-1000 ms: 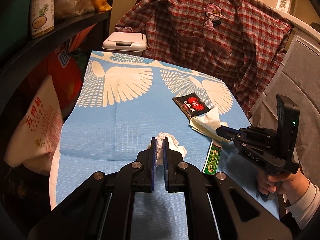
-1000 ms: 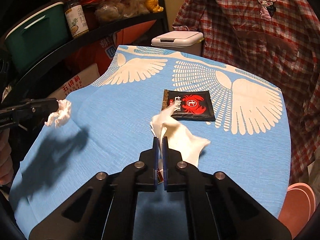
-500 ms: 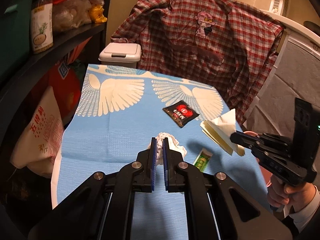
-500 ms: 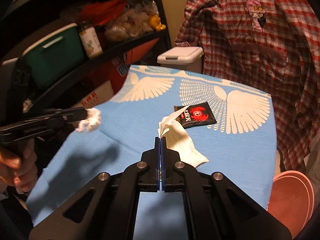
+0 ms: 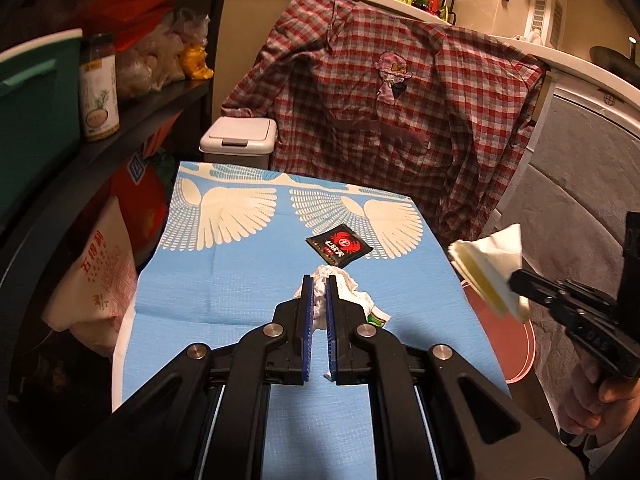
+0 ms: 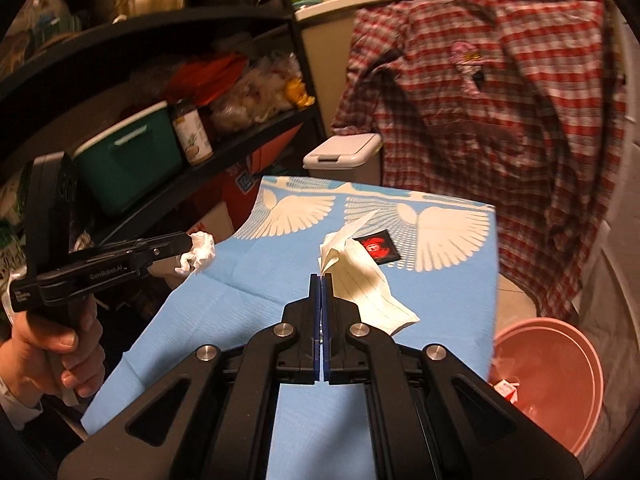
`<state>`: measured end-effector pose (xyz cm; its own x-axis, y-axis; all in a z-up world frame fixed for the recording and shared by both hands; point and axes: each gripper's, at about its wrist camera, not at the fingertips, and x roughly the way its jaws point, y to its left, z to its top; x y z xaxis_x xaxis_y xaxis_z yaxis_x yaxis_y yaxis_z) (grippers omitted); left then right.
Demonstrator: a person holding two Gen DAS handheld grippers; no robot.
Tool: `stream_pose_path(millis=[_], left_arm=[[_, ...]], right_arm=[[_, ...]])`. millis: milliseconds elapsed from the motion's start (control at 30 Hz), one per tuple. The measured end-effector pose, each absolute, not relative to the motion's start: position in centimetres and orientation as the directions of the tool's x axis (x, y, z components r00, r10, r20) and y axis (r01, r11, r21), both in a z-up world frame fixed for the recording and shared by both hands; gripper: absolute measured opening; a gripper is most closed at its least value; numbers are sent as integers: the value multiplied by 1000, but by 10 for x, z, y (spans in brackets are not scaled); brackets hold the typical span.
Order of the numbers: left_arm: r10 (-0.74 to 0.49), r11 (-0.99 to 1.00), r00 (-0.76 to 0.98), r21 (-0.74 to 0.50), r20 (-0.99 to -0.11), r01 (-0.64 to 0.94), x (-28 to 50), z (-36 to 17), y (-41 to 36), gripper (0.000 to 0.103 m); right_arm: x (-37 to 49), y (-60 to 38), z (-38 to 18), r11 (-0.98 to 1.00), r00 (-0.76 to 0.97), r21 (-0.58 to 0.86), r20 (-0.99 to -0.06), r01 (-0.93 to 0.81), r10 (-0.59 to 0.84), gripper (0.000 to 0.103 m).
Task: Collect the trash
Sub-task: 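Carry the tissue and napkin over the pink bin with both tools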
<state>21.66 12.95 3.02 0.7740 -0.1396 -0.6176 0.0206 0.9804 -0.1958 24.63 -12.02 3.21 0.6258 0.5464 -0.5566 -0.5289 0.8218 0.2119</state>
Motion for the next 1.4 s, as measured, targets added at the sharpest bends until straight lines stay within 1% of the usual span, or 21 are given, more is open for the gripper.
stream_pose_path(millis=[267, 500, 1000, 1400], left_arm=[[-146, 981, 796, -187, -588, 42, 205, 45, 106, 6], [-153, 982, 801, -182, -578, 56, 204, 51, 87, 6], [-158, 982, 800, -174, -579, 68, 213, 49, 63, 6], [-179, 980, 794, -180, -581, 90, 227, 47, 40, 6]], right_arm=[[211, -162, 58, 856, 696, 208, -507, -473, 508, 1], [192, -192, 62, 879, 733, 211, -489, -428, 474, 1], [200, -228, 47, 910, 758, 212, -504, -357, 415, 1], [209, -253, 47, 924, 783, 238, -492, -300, 381, 1]])
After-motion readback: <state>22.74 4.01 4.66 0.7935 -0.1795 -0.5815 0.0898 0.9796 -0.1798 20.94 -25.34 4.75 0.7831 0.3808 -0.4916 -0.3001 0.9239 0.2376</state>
